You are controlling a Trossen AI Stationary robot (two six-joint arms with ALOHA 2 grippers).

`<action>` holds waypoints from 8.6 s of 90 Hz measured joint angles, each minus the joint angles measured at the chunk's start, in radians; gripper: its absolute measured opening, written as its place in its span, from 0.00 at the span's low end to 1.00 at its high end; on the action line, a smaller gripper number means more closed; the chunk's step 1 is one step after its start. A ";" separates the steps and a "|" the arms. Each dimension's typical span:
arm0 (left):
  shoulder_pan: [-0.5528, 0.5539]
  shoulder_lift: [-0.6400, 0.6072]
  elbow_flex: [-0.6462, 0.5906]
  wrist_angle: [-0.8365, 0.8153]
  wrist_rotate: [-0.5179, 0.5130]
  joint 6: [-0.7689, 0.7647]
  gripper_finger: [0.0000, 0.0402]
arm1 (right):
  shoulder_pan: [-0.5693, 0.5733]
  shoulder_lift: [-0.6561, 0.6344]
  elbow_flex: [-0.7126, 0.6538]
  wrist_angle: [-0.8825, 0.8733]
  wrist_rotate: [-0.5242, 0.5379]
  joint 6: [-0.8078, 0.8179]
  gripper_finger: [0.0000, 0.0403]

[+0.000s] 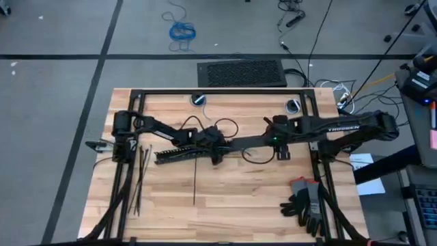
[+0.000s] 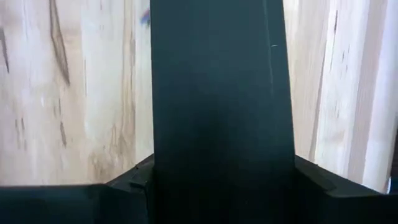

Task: Ziptie cables
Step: Close the cable duct

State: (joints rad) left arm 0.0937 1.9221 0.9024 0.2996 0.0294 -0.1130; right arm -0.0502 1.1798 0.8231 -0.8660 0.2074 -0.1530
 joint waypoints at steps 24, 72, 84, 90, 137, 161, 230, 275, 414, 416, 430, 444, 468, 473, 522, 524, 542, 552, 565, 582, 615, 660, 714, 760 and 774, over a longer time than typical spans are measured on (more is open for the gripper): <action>-0.061 -0.020 0.008 -0.275 0.051 0.245 0.61 | 0.009 -0.002 -0.102 0.121 0.035 0.037 0.52; -0.054 -0.056 -0.008 -0.325 0.069 0.426 0.61 | 0.192 0.021 -0.139 0.290 0.012 0.504 0.50; -0.009 -0.056 -0.008 -0.326 0.088 0.469 0.61 | 0.206 0.046 -0.138 0.274 -0.037 0.569 0.50; 0.020 -0.056 -0.008 -0.333 0.123 0.469 0.61 | 0.225 0.059 -0.130 0.277 -0.113 0.667 0.51; 0.117 -0.053 -0.011 -0.260 0.228 0.512 0.61 | 0.268 0.255 -0.112 0.273 -0.042 0.711 0.51; 0.117 -0.055 -0.007 -0.295 0.255 0.547 0.60 | 0.264 0.333 -0.112 0.322 -0.038 0.651 0.51; 0.117 -0.055 -0.012 -0.317 0.278 0.591 0.60 | 0.259 0.258 -0.029 0.254 0.074 0.619 0.50; 0.135 -0.054 -0.009 -0.316 0.282 0.590 0.60 | 0.256 0.270 -0.050 0.312 0.047 0.615 0.50; 0.113 -0.054 -0.011 -0.283 0.253 0.537 0.60 | 0.145 0.405 -0.058 0.358 -0.092 0.575 0.50; 0.113 -0.054 -0.011 -0.283 0.253 0.537 0.60 | 0.145 0.405 -0.057 0.348 -0.077 0.589 0.50; 0.114 -0.054 -0.010 -0.283 0.253 0.537 0.60 | 0.154 0.405 -0.058 0.339 -0.056 0.594 0.50; 0.114 -0.054 -0.010 -0.285 0.253 0.537 0.60 | 0.178 0.406 -0.060 0.353 -0.051 0.582 0.50; 0.114 -0.054 -0.009 -0.289 0.253 0.537 0.60 | 0.206 0.400 -0.062 0.358 -0.042 0.581 0.50; 0.115 -0.054 -0.009 -0.289 0.253 0.537 0.60 | 0.206 0.400 -0.062 0.358 -0.052 0.580 0.50; 0.113 -0.054 -0.010 -0.291 0.253 0.534 0.60 | 0.168 0.406 -0.061 0.356 -0.145 0.544 0.50; 0.113 -0.054 -0.010 -0.291 0.253 0.534 0.60 | 0.168 0.407 -0.061 0.356 -0.145 0.542 0.50; 0.113 -0.054 -0.010 -0.291 0.253 0.534 0.60 | 0.171 0.408 -0.061 0.358 -0.139 0.541 0.50; 0.113 -0.054 -0.010 -0.291 0.253 0.535 0.60 | 0.171 0.408 -0.061 0.358 -0.138 0.538 0.51; 0.113 -0.054 -0.010 -0.292 0.253 0.534 0.60 | 0.183 0.408 -0.061 0.352 -0.128 0.527 0.56; 0.113 -0.054 -0.010 -0.292 0.253 0.534 0.60 | 0.188 0.409 -0.045 0.318 -0.100 0.542 0.67; 0.113 -0.054 -0.010 -0.293 0.253 0.529 0.61 | 0.219 0.385 0.144 0.180 -0.087 0.485 0.74; 0.113 -0.055 -0.010 -0.299 0.253 0.515 0.61 | 0.176 0.396 0.296 0.398 0.083 0.396 0.43; 0.113 -0.054 -0.011 -0.288 0.253 0.511 0.61 | 0.099 0.617 0.210 0.749 0.075 0.301 0.00; 0.097 -0.054 -0.013 -0.260 0.253 0.513 0.61 | 0.042 0.660 0.212 0.820 -0.040 0.246 0.00; 0.089 -0.053 -0.013 -0.237 0.249 0.511 0.61 | 0.035 0.661 0.212 0.824 -0.042 0.246 0.00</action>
State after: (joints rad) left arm 0.1823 1.8688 0.8898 0.0630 0.2785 0.3975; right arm -0.0155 1.8412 1.0348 -0.0420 0.1650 0.0925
